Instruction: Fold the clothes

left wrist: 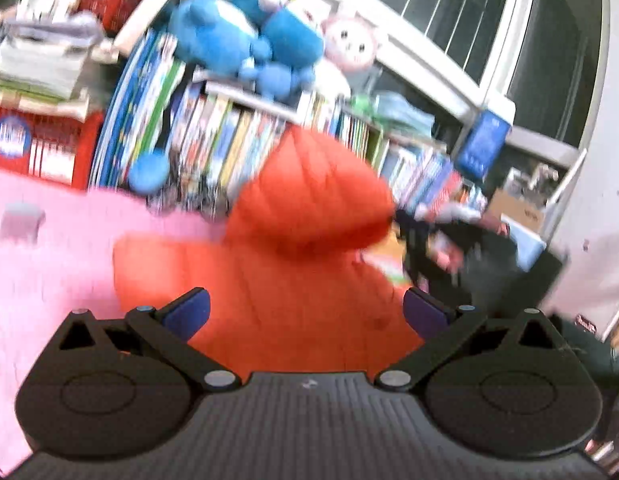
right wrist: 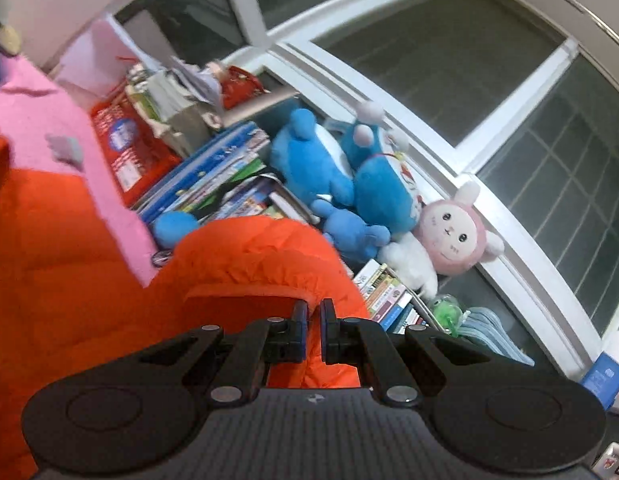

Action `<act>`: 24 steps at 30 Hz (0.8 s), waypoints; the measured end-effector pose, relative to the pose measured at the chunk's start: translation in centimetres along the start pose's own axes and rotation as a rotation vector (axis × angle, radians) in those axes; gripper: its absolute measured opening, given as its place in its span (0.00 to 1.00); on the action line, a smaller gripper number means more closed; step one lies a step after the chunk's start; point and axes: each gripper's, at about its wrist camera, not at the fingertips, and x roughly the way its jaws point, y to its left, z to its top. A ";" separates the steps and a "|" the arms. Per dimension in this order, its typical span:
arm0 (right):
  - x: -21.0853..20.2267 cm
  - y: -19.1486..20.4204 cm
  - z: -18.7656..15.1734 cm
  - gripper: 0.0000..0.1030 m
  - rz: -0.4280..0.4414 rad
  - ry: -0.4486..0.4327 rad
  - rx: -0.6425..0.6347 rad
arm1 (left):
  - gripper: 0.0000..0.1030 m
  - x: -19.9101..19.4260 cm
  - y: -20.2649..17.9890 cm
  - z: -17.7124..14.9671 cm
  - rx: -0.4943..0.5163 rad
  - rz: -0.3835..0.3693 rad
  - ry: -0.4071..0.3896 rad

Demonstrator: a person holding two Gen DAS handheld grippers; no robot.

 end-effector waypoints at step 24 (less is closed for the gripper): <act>6.6 -5.2 -4.4 0.37 0.299 0.316 0.571 | 0.97 26.6 5.7 6.2 0.038 0.350 0.237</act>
